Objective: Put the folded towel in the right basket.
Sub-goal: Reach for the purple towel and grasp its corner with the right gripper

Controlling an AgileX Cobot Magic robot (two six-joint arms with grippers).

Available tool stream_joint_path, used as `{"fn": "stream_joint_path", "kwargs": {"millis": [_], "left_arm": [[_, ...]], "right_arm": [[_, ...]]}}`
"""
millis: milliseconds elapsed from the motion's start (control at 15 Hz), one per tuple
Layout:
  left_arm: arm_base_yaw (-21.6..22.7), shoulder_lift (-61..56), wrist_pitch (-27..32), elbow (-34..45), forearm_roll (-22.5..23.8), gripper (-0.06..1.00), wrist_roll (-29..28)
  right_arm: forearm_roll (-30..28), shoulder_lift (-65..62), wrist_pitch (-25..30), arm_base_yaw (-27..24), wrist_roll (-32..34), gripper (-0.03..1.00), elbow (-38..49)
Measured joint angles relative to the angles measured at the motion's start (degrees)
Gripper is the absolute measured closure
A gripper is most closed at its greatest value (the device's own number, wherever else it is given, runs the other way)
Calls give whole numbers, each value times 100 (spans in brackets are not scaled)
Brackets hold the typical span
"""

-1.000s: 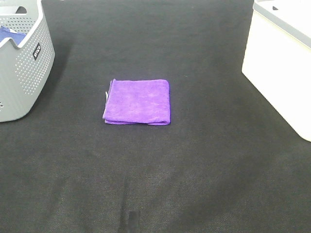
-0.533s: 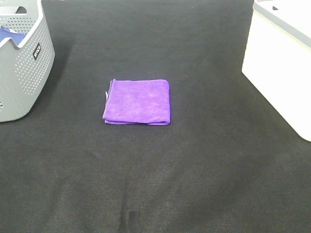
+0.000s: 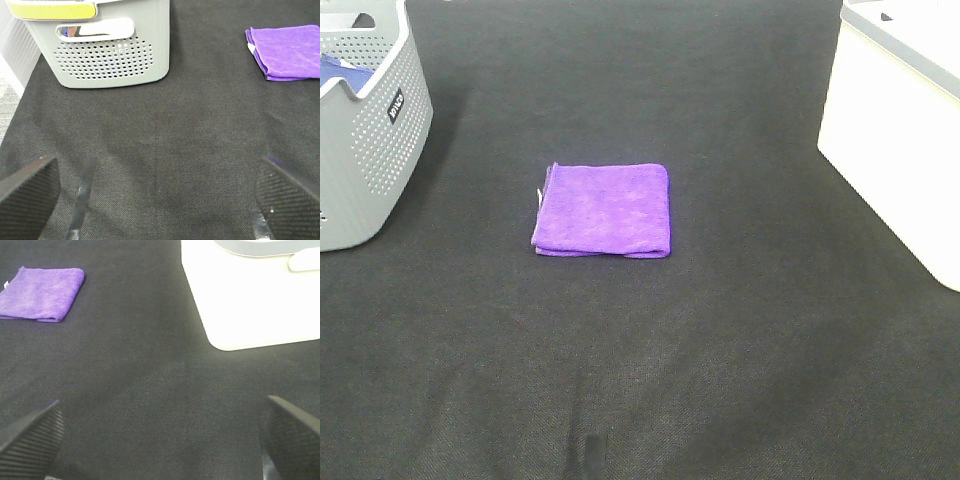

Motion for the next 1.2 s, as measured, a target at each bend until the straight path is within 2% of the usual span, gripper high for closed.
{"fn": "stream_joint_path", "kwargs": {"millis": [67,200,333,400,533,733,933,1067,1133,1200], "left_arm": [[0,0,0,0,0,-5,0],[0,0,0,0,0,-5,0],[0,0,0,0,0,-5,0],[0,0,0,0,0,-5,0],[0,0,0,0,0,-5,0],[0,0,0,0,0,-5,0],[0,0,0,0,0,-5,0],[0,0,0,0,0,-5,0],[0,0,0,0,0,-5,0],[0,0,0,0,0,-5,0]], "right_arm": [[0,0,0,0,6,-1,0],[178,722,34,0,493,-1,-206],[441,2045,97,0,527,-1,-630],[441,2045,97,0,527,-1,-630],[756,3323,172,0,527,-1,-1152],[928,4756,-172,0,544,-1,-1627],[1283,5735,-808,0,401,-1,-1679],[1988,6360,-1169,0,-178,-1,-1942],[2807,7013,-1306,0,-865,-1,-2338],[3375,7437,-1335,0,-1358,-1,-2595]]}}
